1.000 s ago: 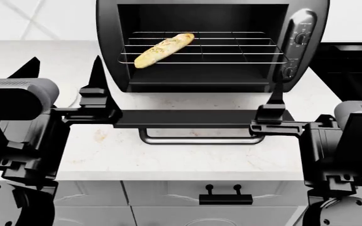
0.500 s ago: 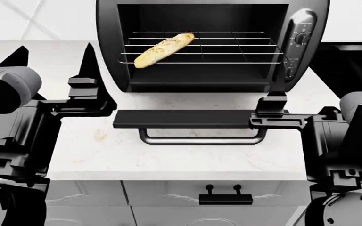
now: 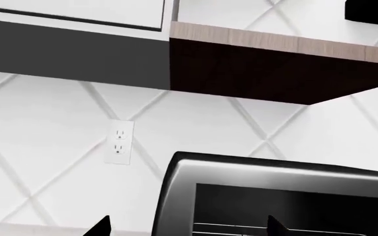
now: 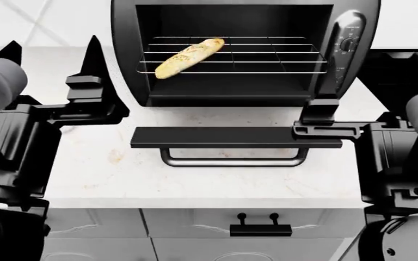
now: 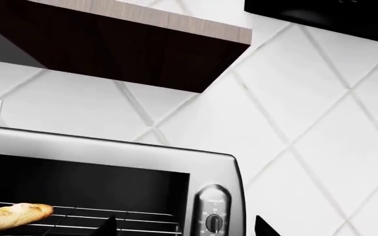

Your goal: Place the baguette on the rack of the toaster oven.

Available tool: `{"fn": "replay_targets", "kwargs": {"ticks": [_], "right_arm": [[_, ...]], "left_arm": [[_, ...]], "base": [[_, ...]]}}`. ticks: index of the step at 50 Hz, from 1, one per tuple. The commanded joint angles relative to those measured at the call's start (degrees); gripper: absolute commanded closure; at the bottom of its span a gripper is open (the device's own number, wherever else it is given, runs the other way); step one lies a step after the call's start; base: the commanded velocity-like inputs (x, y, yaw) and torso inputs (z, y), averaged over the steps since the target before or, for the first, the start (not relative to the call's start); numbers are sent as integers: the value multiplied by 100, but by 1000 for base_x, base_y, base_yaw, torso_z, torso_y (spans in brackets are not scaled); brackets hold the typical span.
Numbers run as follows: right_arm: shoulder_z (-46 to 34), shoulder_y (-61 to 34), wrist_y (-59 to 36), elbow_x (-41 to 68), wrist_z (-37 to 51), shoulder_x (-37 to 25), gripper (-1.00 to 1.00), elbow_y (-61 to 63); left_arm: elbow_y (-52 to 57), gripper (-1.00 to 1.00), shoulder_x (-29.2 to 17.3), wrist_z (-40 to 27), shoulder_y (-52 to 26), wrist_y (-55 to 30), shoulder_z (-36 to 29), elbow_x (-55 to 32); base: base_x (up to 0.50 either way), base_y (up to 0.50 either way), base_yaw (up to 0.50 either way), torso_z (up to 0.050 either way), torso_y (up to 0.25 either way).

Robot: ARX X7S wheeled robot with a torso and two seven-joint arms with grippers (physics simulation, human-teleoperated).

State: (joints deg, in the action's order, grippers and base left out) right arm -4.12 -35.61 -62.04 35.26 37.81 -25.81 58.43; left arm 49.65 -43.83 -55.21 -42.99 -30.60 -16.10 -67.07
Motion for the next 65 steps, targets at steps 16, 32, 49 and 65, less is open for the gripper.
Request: {"fn": "replay_targets", "kwargs": {"ticks": [16,32,49,65], "right_arm": [[-37,-569,-200,436,277,-73,-100,-64],[-63,-800,-241,651,438,-103,-100,-99],[-81,-1122,-452,985,668,-130,-100,-61],[-17,-1468,-689,1447,938,-154,-100,6]], "left_arm": [[-7,-100,-66,-208,-380,-51,115,-396],[38,-100,-82,-351,-654,-106,139,-616],[92,-100,-177,-587,-1116,-234,170,-1047],[121,-100,-252,-785,-1448,-275,216,-1414]], "base": [[0,0,0,0,0],[0,0,0,0,0],[0,0,0,0,0],[0,0,0,0,0]]}}
